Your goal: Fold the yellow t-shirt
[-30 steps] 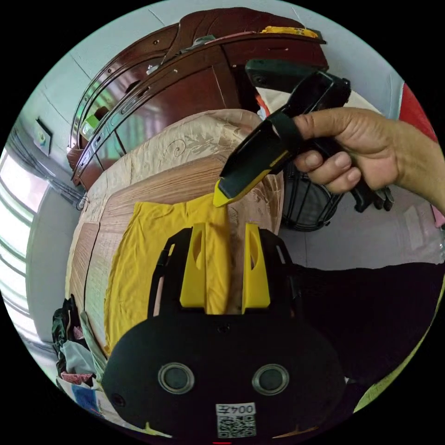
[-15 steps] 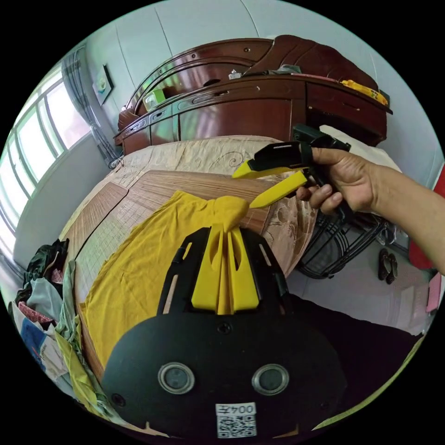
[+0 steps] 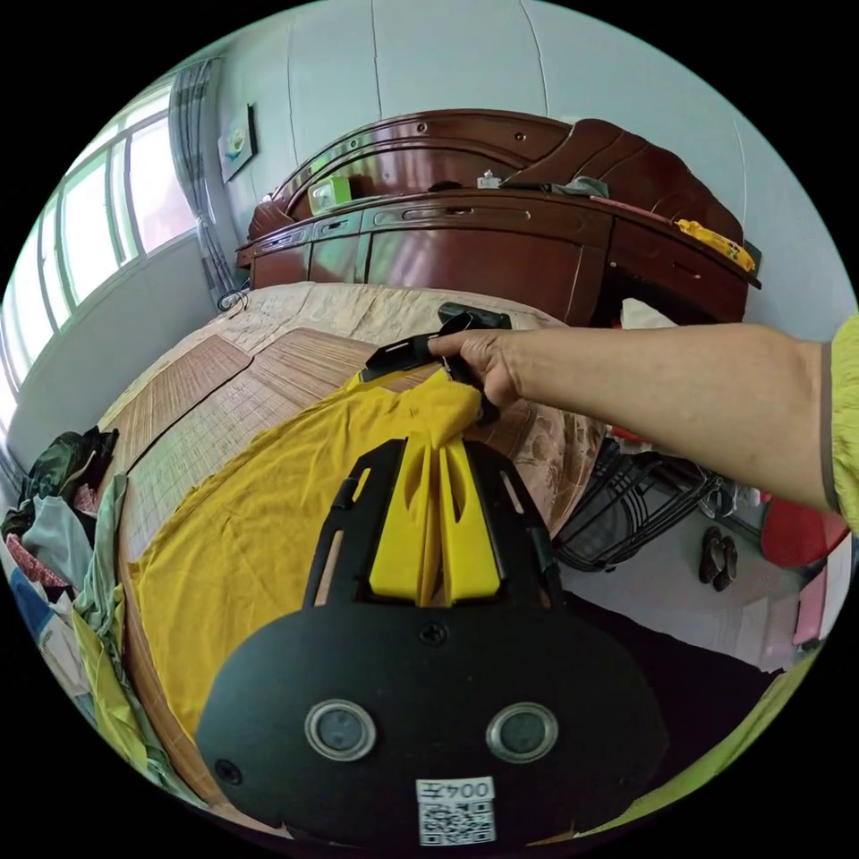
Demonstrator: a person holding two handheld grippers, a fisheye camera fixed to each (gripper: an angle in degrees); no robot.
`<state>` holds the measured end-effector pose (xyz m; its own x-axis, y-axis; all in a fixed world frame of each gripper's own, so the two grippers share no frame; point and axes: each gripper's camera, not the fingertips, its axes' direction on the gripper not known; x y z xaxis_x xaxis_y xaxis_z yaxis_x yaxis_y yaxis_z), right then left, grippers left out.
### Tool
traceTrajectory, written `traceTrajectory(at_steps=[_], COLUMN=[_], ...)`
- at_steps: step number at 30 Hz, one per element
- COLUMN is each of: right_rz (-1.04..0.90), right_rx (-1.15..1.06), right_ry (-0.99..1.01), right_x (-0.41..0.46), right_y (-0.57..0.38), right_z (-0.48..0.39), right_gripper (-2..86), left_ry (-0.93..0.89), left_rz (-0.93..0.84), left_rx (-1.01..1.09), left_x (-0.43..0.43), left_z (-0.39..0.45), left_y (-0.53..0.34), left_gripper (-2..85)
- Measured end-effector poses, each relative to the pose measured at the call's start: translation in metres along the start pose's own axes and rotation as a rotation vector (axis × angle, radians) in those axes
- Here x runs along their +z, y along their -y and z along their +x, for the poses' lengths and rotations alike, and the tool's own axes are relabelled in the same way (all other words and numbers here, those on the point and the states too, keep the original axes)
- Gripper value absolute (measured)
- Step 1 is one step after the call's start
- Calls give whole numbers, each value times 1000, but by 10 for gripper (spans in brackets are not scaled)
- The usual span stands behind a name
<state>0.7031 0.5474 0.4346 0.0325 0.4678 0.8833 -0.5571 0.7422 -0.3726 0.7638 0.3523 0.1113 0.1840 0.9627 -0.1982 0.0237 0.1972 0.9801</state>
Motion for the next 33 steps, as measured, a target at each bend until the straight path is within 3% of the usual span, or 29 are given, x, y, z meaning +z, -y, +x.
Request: traceTrajectory(at_steps=[9, 17, 25, 33], right_rz=[85, 138, 57, -32], right_rx=[1, -121, -295, -410], right_ry=[-55, -114, -305, -506], right_x=[52, 118, 276, 463], right_y=[42, 52, 44, 24], right_z=[54, 20, -43, -53], right_gripper=[61, 19, 15, 16], left_ry=[-55, -112, -198, -307], left_rz=[56, 183, 300, 399], left_rx=[-97, -363, -692, -1023], left_x=[-87, -227, -377, -491], left_z=[-52, -160, -290, -413], left_y=[33, 47, 8, -57], left_gripper=[9, 8, 8, 8])
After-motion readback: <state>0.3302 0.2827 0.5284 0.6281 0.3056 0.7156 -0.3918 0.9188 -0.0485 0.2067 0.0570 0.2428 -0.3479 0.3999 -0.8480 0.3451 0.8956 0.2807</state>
